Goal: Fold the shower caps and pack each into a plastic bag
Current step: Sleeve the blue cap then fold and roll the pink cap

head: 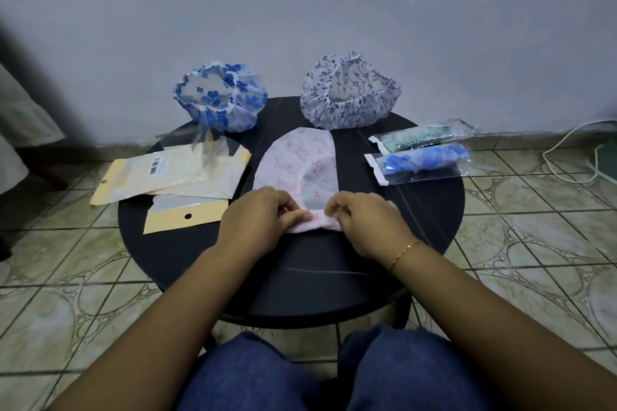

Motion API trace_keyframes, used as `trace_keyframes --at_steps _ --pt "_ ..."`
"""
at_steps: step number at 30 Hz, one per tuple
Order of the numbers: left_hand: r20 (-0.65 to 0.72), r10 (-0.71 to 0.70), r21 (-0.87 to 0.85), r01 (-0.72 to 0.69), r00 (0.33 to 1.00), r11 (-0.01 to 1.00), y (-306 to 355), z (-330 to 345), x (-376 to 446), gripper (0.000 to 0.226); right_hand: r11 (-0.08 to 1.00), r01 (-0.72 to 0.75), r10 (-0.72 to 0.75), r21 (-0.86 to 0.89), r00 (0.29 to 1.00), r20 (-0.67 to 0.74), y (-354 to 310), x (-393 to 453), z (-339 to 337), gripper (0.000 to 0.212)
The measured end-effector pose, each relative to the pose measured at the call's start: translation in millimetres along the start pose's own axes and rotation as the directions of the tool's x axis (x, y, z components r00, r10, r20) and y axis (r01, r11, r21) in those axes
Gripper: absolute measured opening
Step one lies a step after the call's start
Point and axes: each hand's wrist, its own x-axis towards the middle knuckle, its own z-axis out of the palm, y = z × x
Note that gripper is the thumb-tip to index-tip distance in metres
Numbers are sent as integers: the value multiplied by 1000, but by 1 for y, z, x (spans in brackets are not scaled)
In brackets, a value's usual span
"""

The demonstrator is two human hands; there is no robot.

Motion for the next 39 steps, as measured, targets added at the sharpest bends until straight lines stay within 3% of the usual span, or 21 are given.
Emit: trace_keyframes --at_steps 3,5,8,12,14,18,23,27,30,36,39 --pt "-136 225 37 -222 965 974 -12 2 -1 17 993 46 -53 -111 997 -61 10 -2 5 31" --pt "-138 344 34 -342 929 939 -15 2 -1 12 984 122 -142 -126 977 -160 14 -5 10 32" --pt "-45 322 -61 -324 946 944 -13 0 -6 24 968 192 -230 -159 935 -269 13 -11 10 34" --pt "23 338 -65 -336 941 940 -15 -2 -11 51 935 320 -343 -150 926 -160 9 -18 8 42" --pt "46 346 -61 -343 937 937 -13 -4 -13 50 937 315 -334 -151 935 -122 10 -17 8 46" --pt "38 365 -25 -364 930 931 -10 -6 -17 46 961 275 -269 33 954 -133 13 -12 7 35" --pt "5 302 -85 -301 953 950 -18 -7 -21 35 915 113 -81 387 992 -97 16 -13 -1 30" --pt "2 265 -145 -261 964 954 -19 -7 -20 45 922 146 -148 357 989 -22 15 -15 -6 30" --pt "-7 251 -166 -249 968 954 -19 -6 -19 47 937 180 -185 298 983 -11 15 -13 -6 20" --pt "-36 -10 -364 -4 999 931 -10 -6 -16 13 831 0 30 556 999 -45 17 -6 -2 18" --pt "-28 -108 -361 90 994 928 -6 -4 -14 11 825 -25 62 565 997 -46 16 -4 -3 15"
